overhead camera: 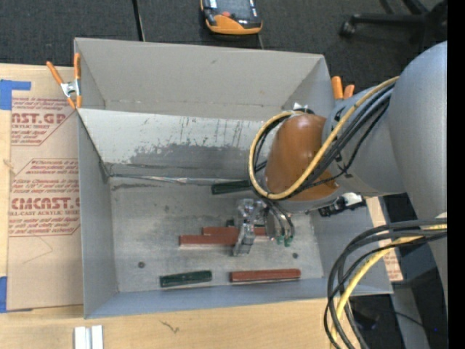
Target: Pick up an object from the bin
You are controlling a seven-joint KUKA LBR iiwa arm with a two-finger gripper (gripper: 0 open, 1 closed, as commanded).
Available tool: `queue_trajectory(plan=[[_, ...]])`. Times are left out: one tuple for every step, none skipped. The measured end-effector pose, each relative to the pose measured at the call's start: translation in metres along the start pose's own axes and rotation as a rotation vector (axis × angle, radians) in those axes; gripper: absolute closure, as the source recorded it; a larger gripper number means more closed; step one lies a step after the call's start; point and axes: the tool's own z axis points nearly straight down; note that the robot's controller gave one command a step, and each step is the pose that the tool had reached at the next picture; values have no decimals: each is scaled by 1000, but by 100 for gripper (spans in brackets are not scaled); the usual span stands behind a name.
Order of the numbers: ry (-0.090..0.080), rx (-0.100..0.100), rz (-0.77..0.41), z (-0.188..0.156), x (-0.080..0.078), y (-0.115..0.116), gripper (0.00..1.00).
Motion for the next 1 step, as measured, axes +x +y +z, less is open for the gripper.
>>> queue_trajectory(plan=[[12,1,-1,-10,2,0,100]])
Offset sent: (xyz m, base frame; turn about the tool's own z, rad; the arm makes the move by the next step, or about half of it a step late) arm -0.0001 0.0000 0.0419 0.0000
